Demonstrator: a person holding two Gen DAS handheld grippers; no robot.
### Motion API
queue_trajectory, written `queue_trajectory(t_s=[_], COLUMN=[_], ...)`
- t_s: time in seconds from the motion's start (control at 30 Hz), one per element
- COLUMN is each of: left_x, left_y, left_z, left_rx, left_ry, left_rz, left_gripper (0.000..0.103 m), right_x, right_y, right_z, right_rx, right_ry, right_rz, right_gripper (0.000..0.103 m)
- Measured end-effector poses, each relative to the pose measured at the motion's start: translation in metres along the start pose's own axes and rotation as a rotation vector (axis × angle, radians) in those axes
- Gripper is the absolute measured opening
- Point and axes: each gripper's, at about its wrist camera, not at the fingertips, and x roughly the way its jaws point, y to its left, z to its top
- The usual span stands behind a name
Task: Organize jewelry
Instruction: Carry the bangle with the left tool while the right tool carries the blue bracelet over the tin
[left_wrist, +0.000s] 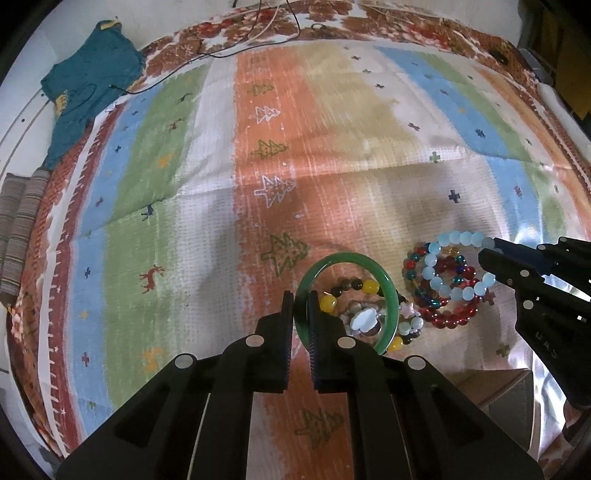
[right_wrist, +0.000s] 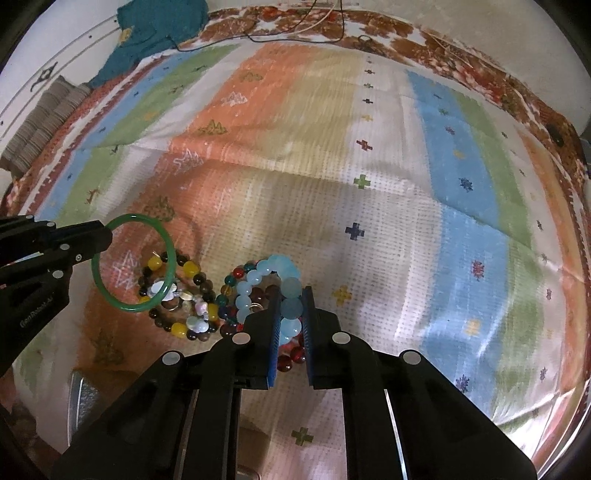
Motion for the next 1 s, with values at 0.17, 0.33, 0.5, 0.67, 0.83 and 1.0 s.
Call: queue_trajectory(t_s=[0.17, 0.33, 0.5, 0.67, 0.83, 1.0], left_x=[-0.015, -0.033, -0.051, -0.069, -0.085, -0.093], left_y=[0.004, 0.006, 0.004, 0.000, -0.003, -0.007], left_z=[-0.002, -0.005, -0.009, -0.017, -0.027, -0.036], left_rx=[-0.013, -0.027, -0.019, -0.013, -0.010, -0.001], left_ry=[-0.028, -0.059, -0.098, -0.132, -0.160, -0.171], left_rz=[-0.012, -0.021, -0.042, -0.061, -0.077, -0.079], left_gripper=[0.007, 0.007, 0.007, 0.007, 0.007, 0.007], right_x=[-0.014, -0.032, -0.050, -0.068, -0.083, -0.097], right_y=[0.000, -0.003, -0.006, -0.007, 0.000, 0.005], right_z=[-0.001, -0.004, -0.008, -0.014, -0.022, -0.030], right_rx=[0.002, 0.021, 0.041, 0.057, 0.050, 0.040], right_ry=[-0.040, -0.097, -0.150, -0.200, -0.233, -0.260], right_rz=[0.003, -0.001, -0.008, 0.002, 0.012, 0.016], right_gripper=[0.012, 0.012, 0.012, 0.012, 0.012, 0.012])
